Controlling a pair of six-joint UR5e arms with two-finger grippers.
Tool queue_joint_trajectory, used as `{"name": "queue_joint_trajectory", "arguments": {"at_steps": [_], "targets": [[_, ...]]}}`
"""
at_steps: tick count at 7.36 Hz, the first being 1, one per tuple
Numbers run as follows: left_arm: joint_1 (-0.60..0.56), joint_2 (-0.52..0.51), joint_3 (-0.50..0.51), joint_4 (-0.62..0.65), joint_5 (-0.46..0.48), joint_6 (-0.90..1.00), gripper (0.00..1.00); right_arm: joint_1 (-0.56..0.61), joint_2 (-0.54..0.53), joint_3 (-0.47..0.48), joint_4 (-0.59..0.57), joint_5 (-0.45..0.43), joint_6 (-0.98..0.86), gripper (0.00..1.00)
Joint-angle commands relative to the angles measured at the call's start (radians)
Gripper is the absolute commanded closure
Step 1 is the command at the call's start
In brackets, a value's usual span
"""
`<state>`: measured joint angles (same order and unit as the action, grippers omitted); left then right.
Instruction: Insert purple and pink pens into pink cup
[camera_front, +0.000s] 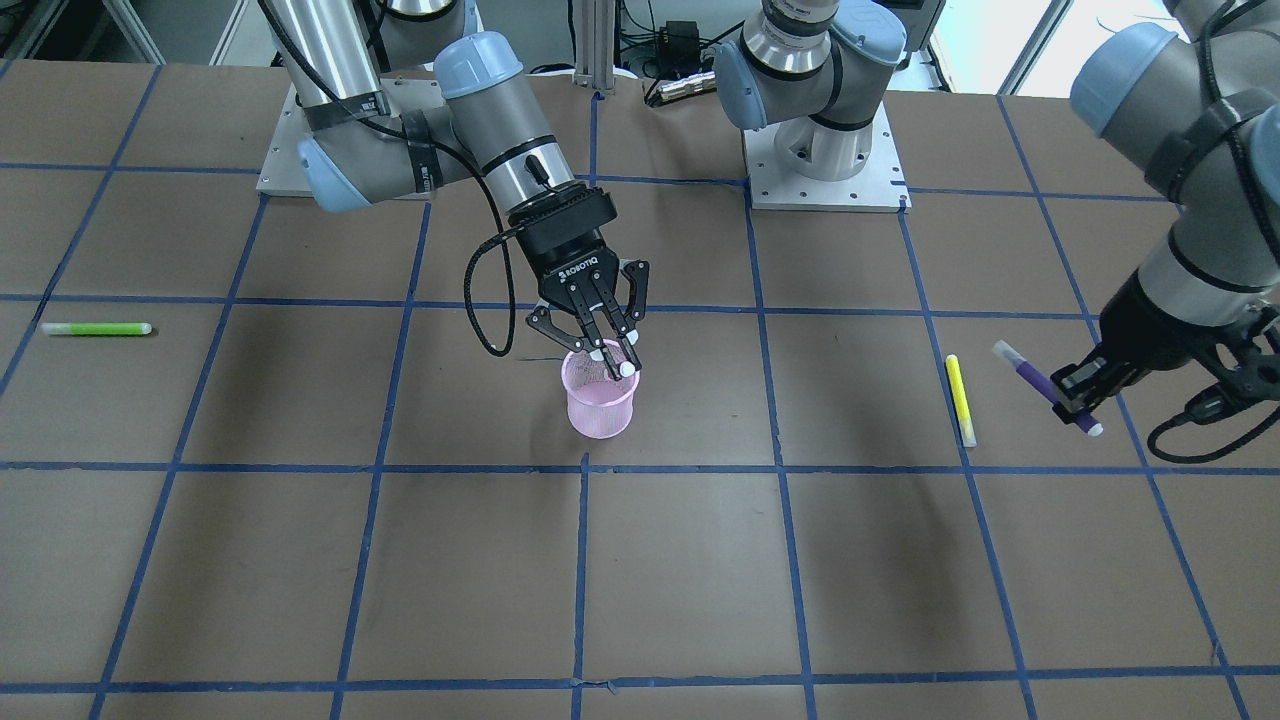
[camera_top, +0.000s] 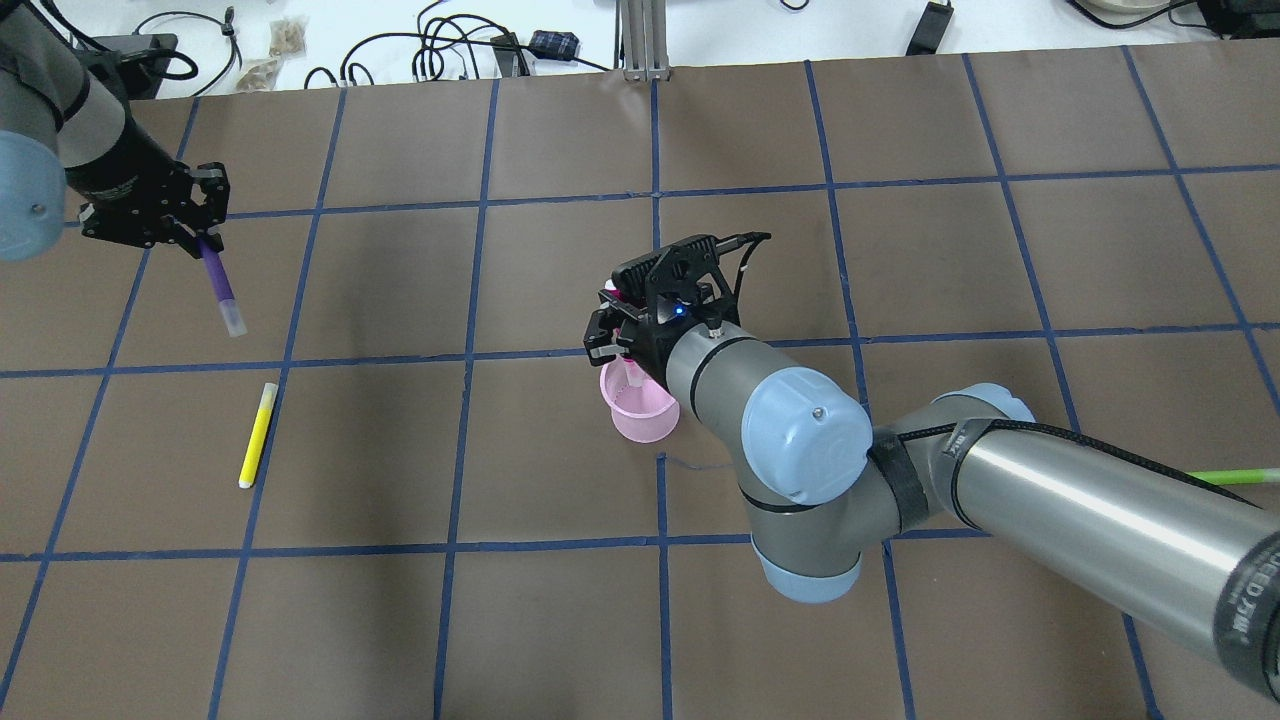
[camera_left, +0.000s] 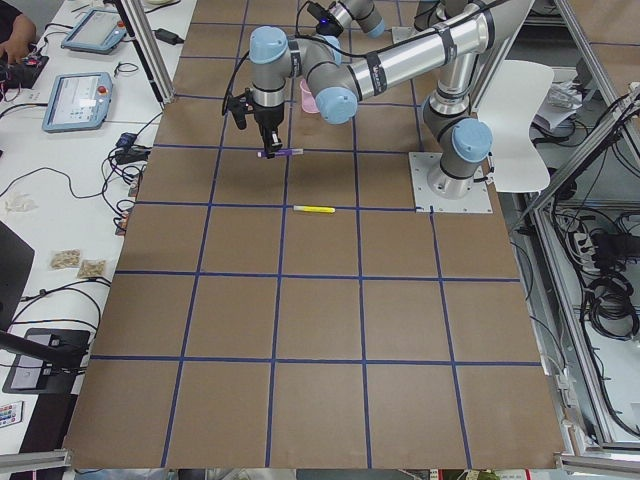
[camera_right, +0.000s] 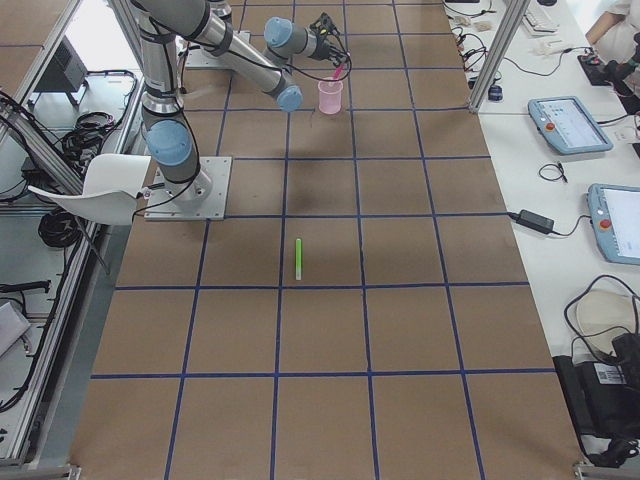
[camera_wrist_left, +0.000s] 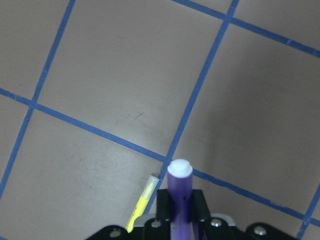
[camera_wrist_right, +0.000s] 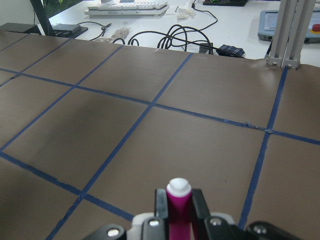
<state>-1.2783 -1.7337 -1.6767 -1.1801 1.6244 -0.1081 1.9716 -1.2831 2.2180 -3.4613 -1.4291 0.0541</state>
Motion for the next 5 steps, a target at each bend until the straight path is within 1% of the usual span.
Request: {"name": "queue_joint_trajectory", "arguments": {"at_steps": [1, 2, 3, 4, 5], "targets": [[-0.114, 0.006, 0.0, 0.022, 0.0, -0.111, 1.0, 0.0, -0.004, 0.022, -0.027, -0.007, 0.018, 0.3], [-0.154, 0.014, 0.0, 0.031, -0.001, -0.183, 1.0, 0.0, -0.008, 0.02, -0.018, -0.007, 0.044, 0.0], [-0.192, 0.013, -0.003, 0.058, -0.001, -0.235, 1.0, -0.002, -0.007, 0.017, -0.015, -0.007, 0.049, 0.0], [-0.243, 0.02, -0.003, 0.066, 0.0, -0.307, 1.0, -0.028, -0.019, -0.001, 0.045, -0.007, 0.047, 0.0], [-0.29, 0.022, -0.005, 0.1, 0.005, -0.358, 1.0, -0.036, -0.056, -0.053, 0.176, -0.008, 0.049, 0.0]]}}
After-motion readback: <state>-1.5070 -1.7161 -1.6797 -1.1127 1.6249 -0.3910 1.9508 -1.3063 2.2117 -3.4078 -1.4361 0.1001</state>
